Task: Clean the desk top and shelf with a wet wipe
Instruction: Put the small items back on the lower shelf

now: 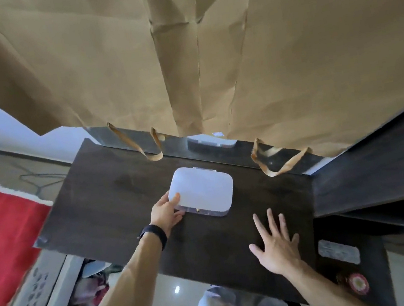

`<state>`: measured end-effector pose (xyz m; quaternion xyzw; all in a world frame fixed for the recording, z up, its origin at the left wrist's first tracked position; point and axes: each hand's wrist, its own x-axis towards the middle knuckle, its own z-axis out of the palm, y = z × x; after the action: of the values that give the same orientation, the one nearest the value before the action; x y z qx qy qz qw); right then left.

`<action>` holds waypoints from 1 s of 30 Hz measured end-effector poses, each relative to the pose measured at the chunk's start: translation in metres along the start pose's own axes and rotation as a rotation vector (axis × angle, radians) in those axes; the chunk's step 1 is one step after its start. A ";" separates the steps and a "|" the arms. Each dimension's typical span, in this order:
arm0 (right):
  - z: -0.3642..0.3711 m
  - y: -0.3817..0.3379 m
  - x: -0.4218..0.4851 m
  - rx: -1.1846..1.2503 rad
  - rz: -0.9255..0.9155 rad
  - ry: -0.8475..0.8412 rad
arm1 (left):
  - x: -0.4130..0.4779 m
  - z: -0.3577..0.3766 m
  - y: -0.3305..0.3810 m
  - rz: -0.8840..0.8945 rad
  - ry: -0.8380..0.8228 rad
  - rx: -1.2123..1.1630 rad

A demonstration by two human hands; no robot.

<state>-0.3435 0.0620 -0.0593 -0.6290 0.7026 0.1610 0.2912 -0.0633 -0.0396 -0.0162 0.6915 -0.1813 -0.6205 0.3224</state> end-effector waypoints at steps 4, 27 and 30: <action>0.005 0.008 -0.002 -0.048 -0.022 0.023 | 0.016 0.001 -0.001 0.177 0.221 0.456; -0.002 0.005 -0.002 0.062 0.020 -0.062 | 0.045 0.024 -0.010 0.826 -0.089 1.453; -0.003 0.009 -0.005 0.053 0.004 -0.062 | 0.044 0.025 -0.009 0.804 -0.093 1.481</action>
<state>-0.3529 0.0658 -0.0555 -0.6146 0.6985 0.1622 0.3288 -0.0821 -0.0674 -0.0556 0.5808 -0.7868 -0.2073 -0.0257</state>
